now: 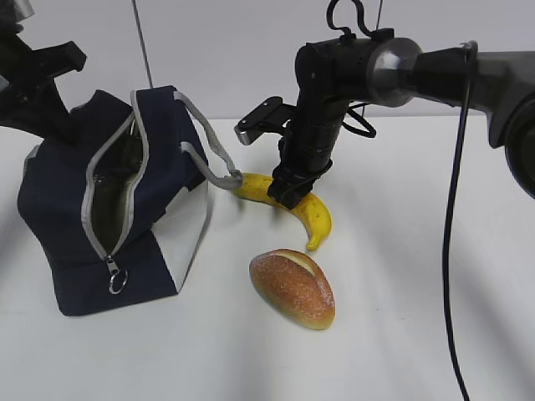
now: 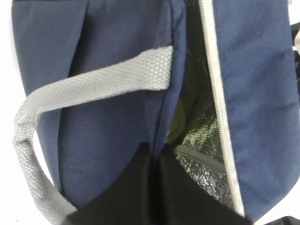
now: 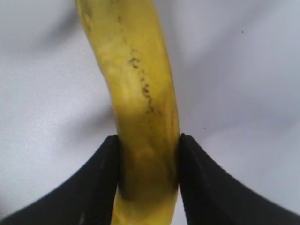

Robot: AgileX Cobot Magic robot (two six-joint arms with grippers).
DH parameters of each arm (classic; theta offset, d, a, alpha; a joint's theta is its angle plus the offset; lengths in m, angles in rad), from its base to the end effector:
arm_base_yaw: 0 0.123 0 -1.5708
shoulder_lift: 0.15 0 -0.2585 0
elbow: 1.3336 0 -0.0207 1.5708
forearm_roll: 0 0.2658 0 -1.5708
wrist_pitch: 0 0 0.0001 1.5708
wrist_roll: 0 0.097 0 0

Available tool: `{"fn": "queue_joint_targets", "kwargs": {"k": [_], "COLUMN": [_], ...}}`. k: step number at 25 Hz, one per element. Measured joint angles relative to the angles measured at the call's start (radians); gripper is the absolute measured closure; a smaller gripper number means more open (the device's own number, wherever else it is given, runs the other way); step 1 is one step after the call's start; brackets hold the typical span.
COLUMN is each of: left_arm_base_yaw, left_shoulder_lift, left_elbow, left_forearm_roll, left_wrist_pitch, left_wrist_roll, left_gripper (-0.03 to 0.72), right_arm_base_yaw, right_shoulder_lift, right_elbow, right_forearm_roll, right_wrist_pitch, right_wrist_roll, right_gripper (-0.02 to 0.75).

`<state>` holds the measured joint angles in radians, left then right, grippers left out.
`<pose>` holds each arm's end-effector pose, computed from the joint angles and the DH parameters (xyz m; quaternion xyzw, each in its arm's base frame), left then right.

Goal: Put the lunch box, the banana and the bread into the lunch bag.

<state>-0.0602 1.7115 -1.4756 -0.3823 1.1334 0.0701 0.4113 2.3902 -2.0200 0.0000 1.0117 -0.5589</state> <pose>0.3658 -0.0549 0.2650 0.0085 0.9731 -0.1812 0.1421 0.4588 0.2001 0.1216 -0.4619 0.8762 -0.0101 0.1372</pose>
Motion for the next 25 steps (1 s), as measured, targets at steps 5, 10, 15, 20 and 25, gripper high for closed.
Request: {"fn": "queue_joint_targets", "kwargs": {"k": [5,10,15,20,25], "left_arm_base_yaw": [0.0,0.0,0.0,0.0,0.001], "left_shoulder_lift": [0.0,0.0,0.0,0.0,0.0], "left_elbow": [0.0,0.0,0.0,0.0,0.0], "left_forearm_roll": [0.0,0.0,-0.002,-0.028,-0.081], "left_wrist_pitch": [0.0,0.0,-0.005,-0.037,-0.067], "left_wrist_roll": [0.0,0.0,0.0,-0.026,-0.043], "left_gripper": [0.691,0.691,0.691,0.691,0.691], "right_arm_base_yaw": [-0.002,-0.033,-0.089,-0.101,-0.101], "right_shoulder_lift": [0.0,-0.02,-0.107,-0.22,-0.342], "right_elbow": [-0.006,-0.007,-0.007,-0.007,-0.007], "right_forearm_roll": [-0.018,-0.019,-0.023,-0.014,0.119], "right_wrist_pitch": [0.031,0.075,0.103,0.143,0.168], "right_wrist_roll": [-0.001,-0.003,0.009,0.059,0.138], "right_gripper": [0.451,0.451,0.451,0.452,0.452]}}
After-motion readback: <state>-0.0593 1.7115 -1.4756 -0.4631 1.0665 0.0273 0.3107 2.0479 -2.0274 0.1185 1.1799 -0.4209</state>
